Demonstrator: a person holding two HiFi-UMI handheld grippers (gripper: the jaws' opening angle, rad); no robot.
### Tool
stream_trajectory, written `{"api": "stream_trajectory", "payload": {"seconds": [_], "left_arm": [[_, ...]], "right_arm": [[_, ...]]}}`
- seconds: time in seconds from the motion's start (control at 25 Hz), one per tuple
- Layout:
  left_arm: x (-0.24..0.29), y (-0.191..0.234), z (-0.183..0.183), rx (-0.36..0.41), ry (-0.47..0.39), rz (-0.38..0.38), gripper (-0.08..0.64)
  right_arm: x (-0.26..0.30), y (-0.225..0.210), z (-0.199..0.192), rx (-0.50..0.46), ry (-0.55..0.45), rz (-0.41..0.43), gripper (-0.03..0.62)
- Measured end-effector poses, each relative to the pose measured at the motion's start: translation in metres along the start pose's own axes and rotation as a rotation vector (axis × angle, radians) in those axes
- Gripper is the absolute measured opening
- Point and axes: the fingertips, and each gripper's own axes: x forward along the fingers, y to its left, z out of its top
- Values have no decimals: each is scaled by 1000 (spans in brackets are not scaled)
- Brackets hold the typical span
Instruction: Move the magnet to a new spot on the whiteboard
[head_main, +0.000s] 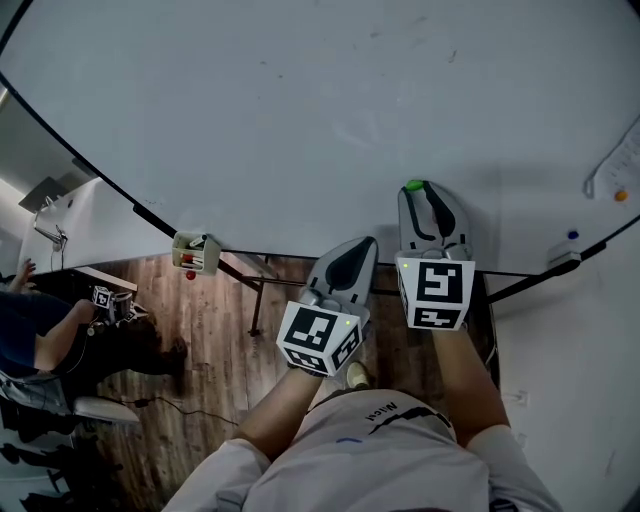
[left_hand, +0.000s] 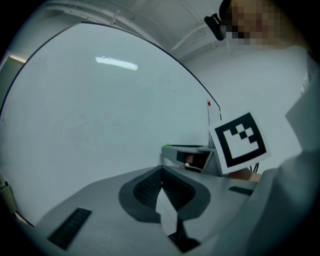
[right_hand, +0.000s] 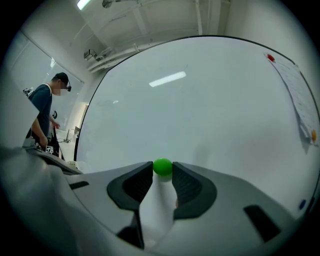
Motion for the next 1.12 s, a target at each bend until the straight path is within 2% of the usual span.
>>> {"api": "stream_trajectory", "payload": {"seconds": [0.32, 0.56, 0.76, 0.96, 1.12], "left_arm": [[2, 14, 0, -12, -1, 5, 11], [5, 14, -3, -18, 4, 8, 11], [3, 10, -5, -22, 7, 13, 11], [-8, -2, -8, -29, 6, 33, 11], [-24, -18, -4, -25, -1, 59, 11]], "right_arm": [[6, -1, 0, -26, 34, -60, 129], [7, 3, -1, -36, 42, -55, 129], [-4, -4, 2, 7, 9, -39, 129], [-26, -3, 2, 113, -23, 45, 124], [-45, 3, 2, 202, -34, 153, 66]]}}
